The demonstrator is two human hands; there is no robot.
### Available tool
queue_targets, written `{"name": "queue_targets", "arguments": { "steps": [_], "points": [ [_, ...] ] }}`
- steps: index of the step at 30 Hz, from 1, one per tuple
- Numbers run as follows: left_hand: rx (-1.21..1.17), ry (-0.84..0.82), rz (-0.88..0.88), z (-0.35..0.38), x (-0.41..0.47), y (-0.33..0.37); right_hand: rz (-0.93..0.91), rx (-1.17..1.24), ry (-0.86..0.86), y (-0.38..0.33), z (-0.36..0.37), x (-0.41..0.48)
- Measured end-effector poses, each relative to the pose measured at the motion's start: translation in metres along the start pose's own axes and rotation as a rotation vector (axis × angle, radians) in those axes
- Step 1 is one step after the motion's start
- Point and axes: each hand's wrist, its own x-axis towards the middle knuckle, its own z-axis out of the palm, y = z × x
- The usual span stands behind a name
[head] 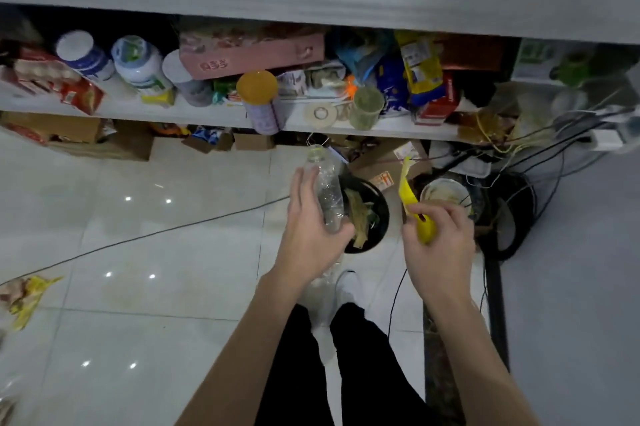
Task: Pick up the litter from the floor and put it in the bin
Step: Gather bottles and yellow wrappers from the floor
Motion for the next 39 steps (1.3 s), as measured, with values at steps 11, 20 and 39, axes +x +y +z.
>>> {"name": "queue_targets", "arguments": {
  "steps": [11,20,39],
  "points": [
    [-0.006,-0.092,-0.121,0.128,0.092,-0.156,0.204,0.001,-0.092,0.138,0.141,0.021],
    [0.059,-0.044,-0.027,0.171,0.133,-0.229,0.213,0.033,-0.127,0.203,0.210,0.043],
    [0.228,0.037,0.035,0.071,0.110,-0.144,0.216,0.074,-0.045,0.143,0.123,0.047]
  ]
}}
